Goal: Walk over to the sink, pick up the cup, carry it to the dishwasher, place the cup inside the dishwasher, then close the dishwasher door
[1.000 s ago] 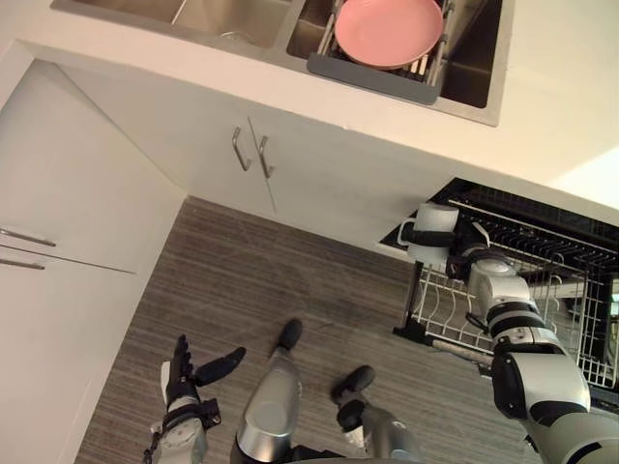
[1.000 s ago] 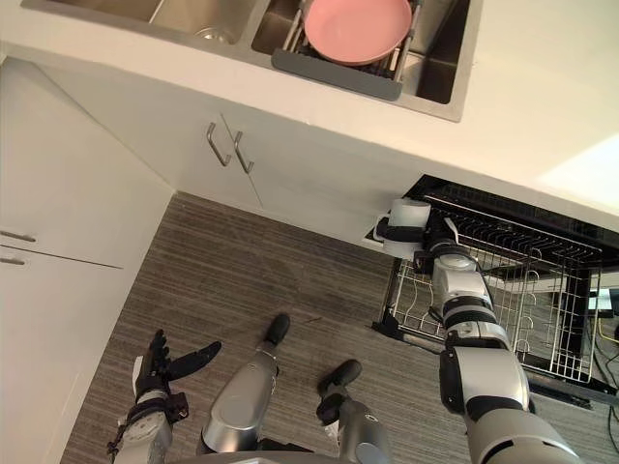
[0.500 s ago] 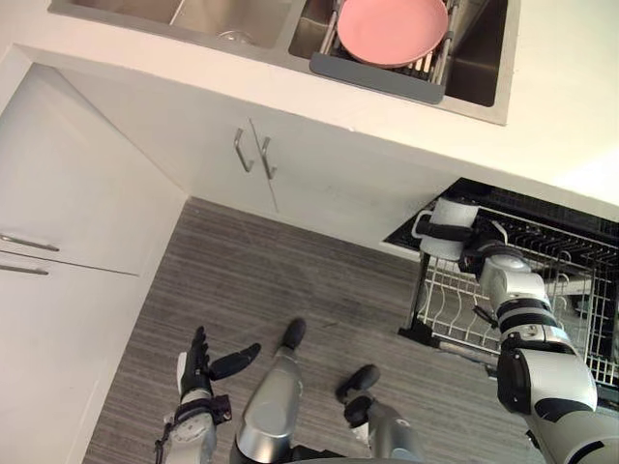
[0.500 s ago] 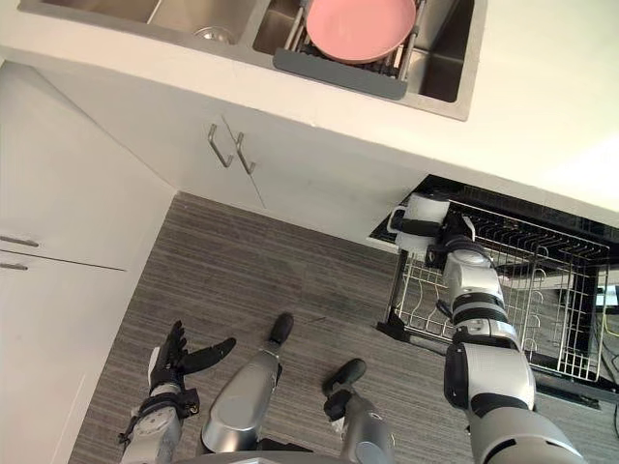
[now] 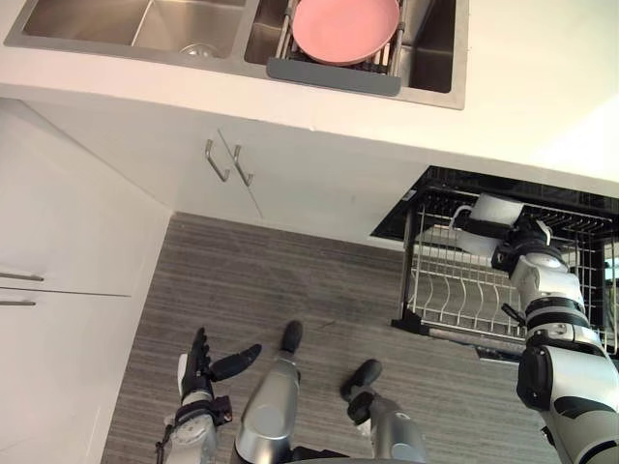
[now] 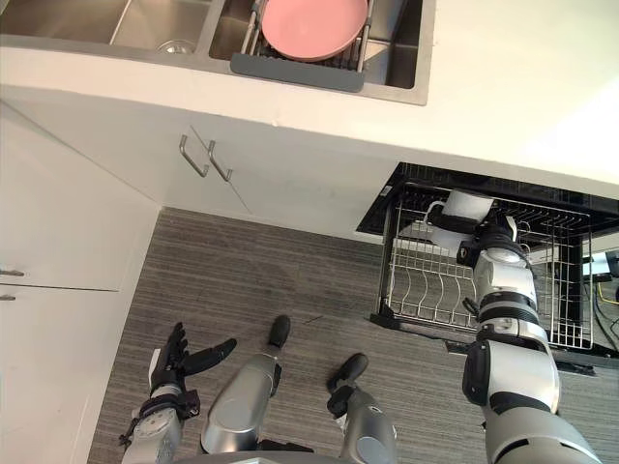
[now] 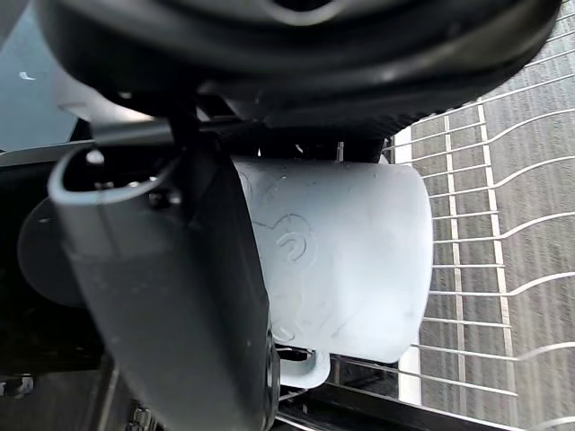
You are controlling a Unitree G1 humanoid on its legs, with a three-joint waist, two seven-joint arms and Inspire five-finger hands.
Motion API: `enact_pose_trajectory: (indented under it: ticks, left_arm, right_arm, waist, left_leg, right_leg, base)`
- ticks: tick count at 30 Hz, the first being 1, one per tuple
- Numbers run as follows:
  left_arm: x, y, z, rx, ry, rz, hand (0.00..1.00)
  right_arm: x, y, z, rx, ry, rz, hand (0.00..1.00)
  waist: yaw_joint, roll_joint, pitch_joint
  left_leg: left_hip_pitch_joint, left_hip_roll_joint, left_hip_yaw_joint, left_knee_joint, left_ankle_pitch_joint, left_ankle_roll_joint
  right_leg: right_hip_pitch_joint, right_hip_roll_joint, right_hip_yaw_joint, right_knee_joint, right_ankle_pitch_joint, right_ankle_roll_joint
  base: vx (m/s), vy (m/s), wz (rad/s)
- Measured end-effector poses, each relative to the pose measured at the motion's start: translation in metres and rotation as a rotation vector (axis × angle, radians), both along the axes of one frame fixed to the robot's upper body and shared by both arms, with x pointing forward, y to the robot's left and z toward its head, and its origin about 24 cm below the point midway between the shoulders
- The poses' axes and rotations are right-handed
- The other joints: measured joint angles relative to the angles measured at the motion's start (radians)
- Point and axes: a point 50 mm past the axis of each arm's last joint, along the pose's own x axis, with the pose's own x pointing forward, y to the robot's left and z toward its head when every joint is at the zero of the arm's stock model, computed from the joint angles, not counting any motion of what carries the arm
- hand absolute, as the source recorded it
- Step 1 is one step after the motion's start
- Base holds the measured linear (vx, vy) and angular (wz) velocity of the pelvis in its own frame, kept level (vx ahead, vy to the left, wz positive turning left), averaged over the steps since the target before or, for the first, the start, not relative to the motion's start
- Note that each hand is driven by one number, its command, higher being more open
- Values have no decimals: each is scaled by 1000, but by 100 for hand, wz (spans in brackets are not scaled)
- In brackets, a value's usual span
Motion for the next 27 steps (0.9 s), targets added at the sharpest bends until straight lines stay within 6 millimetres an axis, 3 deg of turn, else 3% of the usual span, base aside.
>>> enact_pose_trajectory:
  ticks: [6,7,13,23,27]
  left_arm:
    - [0,0,0,1,4,-6,100]
    - [0,0,0,0,5,-6,100]
    - [0,-1,-1,0,8,-8,100]
    - [-1,-2,-2,-2,13,-15,100]
    - [-4,-6,-5,-16,32,-41,100]
  right_arm:
    - [-5,1,-14,20,62,53,0]
    - [-6,1,-16,27,74,67,100]
    - [-8,5,-26,52,107,67,100]
    - [-9,3,-25,61,87,48,100]
    - [-13,1,-27,73,39,56,100]
  waist:
    - [2,14,0]
    - [2,16,0]
    - [3,21,-3]
    - [-1,28,-8]
    - [-3,28,-35]
  left_leg:
    - [-4,-2,0,-1,0,0]
    - [-5,-3,0,-2,0,0]
    - [-9,-5,-1,-3,1,1]
    - [25,-6,1,-25,5,2]
    - [55,-7,1,-44,5,3]
  right_leg:
    - [-4,-1,-1,1,0,0]
    - [-6,-1,-1,1,0,0]
    - [-11,-1,-2,5,-2,1]
    - [7,-8,-1,24,-18,3]
    - [30,-10,-3,20,-25,8]
  base:
    - [0,0,0]
    - [0,0,0]
    - [0,0,0]
    - [-2,-6,0]
    - [40,-25,1]
